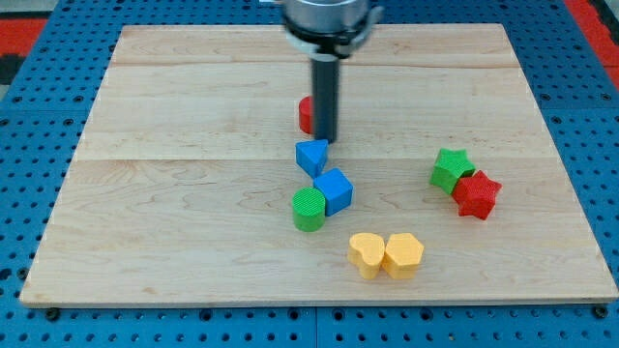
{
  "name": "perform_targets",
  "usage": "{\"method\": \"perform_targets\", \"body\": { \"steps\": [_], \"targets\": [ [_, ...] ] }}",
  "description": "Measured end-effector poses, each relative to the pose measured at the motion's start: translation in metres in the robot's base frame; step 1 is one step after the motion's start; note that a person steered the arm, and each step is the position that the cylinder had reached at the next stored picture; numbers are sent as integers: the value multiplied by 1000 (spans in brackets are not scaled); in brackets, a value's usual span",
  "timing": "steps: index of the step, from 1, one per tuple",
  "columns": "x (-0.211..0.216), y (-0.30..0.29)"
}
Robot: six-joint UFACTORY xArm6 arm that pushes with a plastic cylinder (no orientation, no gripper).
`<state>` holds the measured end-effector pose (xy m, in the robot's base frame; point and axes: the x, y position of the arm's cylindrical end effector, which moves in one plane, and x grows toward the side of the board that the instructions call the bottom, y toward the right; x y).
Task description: Place the blue triangle to the bottom left of the red circle
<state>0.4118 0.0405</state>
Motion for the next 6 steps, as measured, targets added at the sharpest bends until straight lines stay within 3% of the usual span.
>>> {"method": "perform_targets", "body": {
  "steps": [2, 3, 4, 5, 6],
  "targets": [
    [56, 6],
    [31, -44],
    [2, -37],
    [16, -30],
    [64, 28]
  ]
}}
